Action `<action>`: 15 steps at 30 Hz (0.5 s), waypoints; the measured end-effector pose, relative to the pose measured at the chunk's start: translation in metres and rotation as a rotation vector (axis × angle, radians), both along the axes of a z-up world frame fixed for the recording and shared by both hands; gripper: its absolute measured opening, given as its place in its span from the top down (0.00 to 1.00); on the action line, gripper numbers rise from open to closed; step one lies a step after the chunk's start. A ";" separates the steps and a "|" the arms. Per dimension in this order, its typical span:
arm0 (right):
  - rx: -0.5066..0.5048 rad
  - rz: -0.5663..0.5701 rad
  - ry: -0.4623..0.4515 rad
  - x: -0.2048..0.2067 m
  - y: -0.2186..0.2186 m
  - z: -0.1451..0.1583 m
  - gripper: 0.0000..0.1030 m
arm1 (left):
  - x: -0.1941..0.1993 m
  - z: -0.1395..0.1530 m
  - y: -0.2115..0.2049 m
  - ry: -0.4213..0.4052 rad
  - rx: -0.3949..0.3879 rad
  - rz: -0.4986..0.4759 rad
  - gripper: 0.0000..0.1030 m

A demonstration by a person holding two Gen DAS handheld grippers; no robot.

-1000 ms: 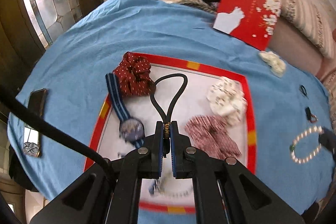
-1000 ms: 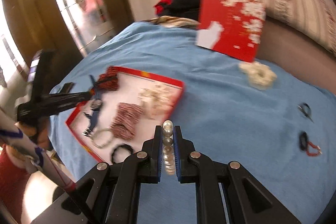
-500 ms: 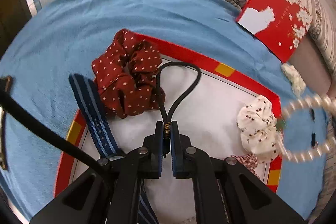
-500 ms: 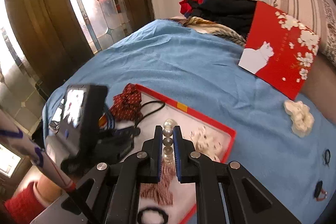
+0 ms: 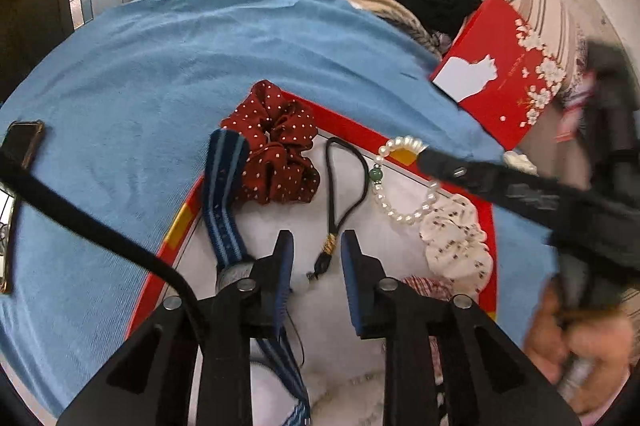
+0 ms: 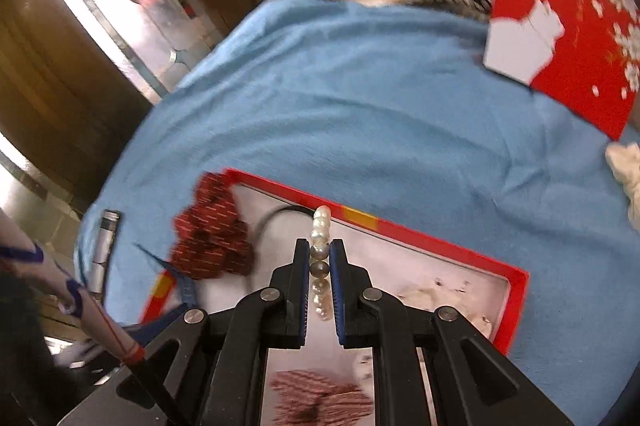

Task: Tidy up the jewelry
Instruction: 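Carry the lanyard and pearl bracelet over the tray and open both tools, then withdraw both tools toward the black hair tie and red bead bracelet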

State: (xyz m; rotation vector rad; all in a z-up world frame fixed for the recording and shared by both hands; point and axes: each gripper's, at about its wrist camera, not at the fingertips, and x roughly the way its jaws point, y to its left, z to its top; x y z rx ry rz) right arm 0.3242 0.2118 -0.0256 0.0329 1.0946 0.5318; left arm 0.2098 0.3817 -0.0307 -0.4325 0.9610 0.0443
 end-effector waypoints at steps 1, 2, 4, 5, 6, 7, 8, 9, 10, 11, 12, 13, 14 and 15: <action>-0.012 -0.012 0.010 0.001 -0.004 -0.006 0.89 | -0.004 0.002 0.000 -0.004 -0.003 0.000 0.77; -0.019 -0.024 0.018 0.002 -0.008 -0.010 0.89 | -0.009 0.006 -0.001 -0.011 -0.003 -0.001 0.77; -0.029 -0.040 0.031 0.002 -0.016 -0.015 0.86 | -0.017 0.011 -0.004 -0.024 0.007 -0.001 0.77; -0.033 -0.047 0.031 0.002 -0.020 -0.015 0.78 | -0.021 0.014 -0.005 -0.032 0.014 0.002 0.75; -0.038 -0.053 0.022 0.000 -0.025 -0.013 0.74 | -0.025 0.016 -0.007 -0.038 0.020 0.006 0.72; -0.043 -0.057 0.010 -0.001 -0.028 -0.010 0.68 | -0.029 0.018 -0.008 -0.044 0.028 0.012 0.71; -0.047 -0.056 -0.004 -0.004 -0.031 -0.006 0.67 | -0.034 0.021 -0.009 -0.051 0.035 0.020 0.69; -0.054 -0.053 -0.024 -0.009 -0.036 0.002 0.67 | -0.039 0.023 -0.011 -0.056 0.045 0.027 0.68; -0.061 -0.049 -0.040 -0.012 -0.040 0.007 0.66 | -0.043 0.025 -0.013 -0.058 0.053 0.031 0.68; -0.070 -0.047 -0.057 -0.016 -0.046 0.012 0.65 | -0.048 0.027 -0.014 -0.058 0.060 0.033 0.68; -0.088 -0.045 -0.081 -0.024 -0.053 0.019 0.64 | -0.054 0.030 -0.018 -0.058 0.068 0.037 0.68; -0.101 -0.045 -0.096 -0.028 -0.059 0.022 0.62 | -0.060 0.032 -0.021 -0.060 0.075 0.040 0.67; -0.115 -0.046 -0.111 -0.034 -0.067 0.026 0.59 | -0.065 0.034 -0.024 -0.059 0.083 0.041 0.65; -0.127 -0.049 -0.123 -0.042 -0.076 0.030 0.59 | -0.070 0.036 -0.028 -0.058 0.088 0.043 0.62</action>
